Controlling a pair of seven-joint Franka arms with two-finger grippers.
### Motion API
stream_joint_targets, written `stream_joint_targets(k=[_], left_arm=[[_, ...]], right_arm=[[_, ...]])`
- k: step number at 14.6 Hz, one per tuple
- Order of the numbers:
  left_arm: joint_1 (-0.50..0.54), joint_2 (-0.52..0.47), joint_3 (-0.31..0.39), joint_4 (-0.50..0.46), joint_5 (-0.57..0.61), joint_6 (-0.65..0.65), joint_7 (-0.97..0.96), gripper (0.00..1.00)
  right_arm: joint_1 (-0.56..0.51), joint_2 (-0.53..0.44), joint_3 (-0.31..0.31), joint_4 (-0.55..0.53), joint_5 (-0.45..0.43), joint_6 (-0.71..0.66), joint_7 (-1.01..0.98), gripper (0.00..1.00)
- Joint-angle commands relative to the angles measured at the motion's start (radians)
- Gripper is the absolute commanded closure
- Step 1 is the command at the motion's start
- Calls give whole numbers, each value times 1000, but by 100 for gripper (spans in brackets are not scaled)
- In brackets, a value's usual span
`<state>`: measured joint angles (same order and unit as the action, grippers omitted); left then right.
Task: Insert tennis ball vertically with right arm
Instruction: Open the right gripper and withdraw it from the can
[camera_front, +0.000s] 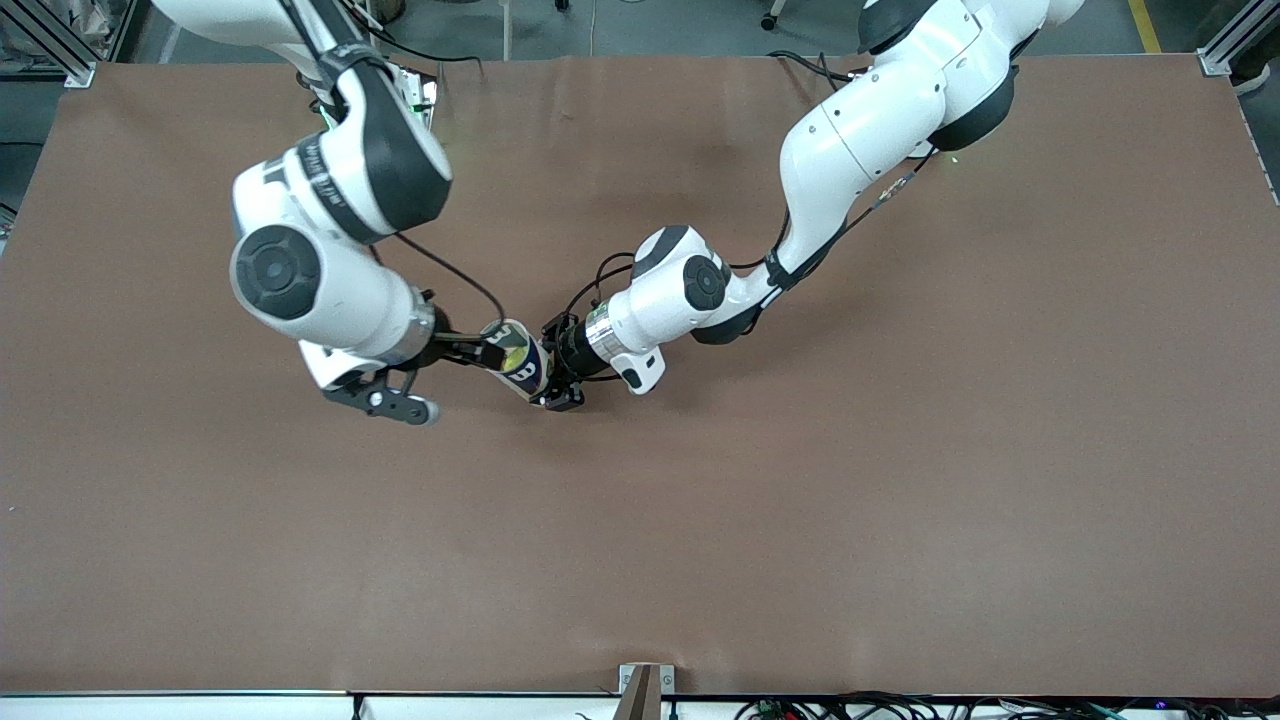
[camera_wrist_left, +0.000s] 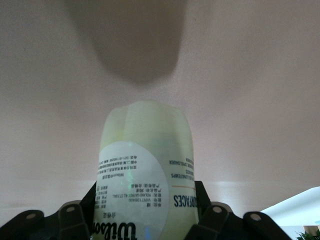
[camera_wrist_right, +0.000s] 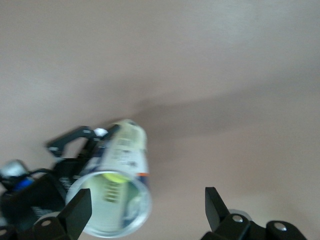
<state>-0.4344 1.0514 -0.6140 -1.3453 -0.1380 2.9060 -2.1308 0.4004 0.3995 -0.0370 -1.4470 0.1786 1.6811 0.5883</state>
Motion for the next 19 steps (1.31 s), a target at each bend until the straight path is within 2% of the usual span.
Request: stream_joint_targets(k=[1,4,7,11,17,19], left_arm=[[8,-1,-4,-12,-8,18,19,26],[6,-1,-4,-72,-6,126,20,26],[5,7,-6,-84,-8,174,19,26],[5,30,-10,-98,-15,228,19,26],[3,67,-24,-95,-14,252,17,26],[3,67,-24,-97,-15,252,17,24]], right_arm=[[-83,-59,11,-3,-24,-95,-109,0],[-88,-128,11,-13,-91,-165,-154,0],[-113,-249,11,-59,-96,-224,-229,0],[-202,-378,9,-145,-97,-228,-398,0],[-376,-407,11,-150,-97,-213,-648,0],[-397,-407,11,-138,-99,-207,-662,0]])
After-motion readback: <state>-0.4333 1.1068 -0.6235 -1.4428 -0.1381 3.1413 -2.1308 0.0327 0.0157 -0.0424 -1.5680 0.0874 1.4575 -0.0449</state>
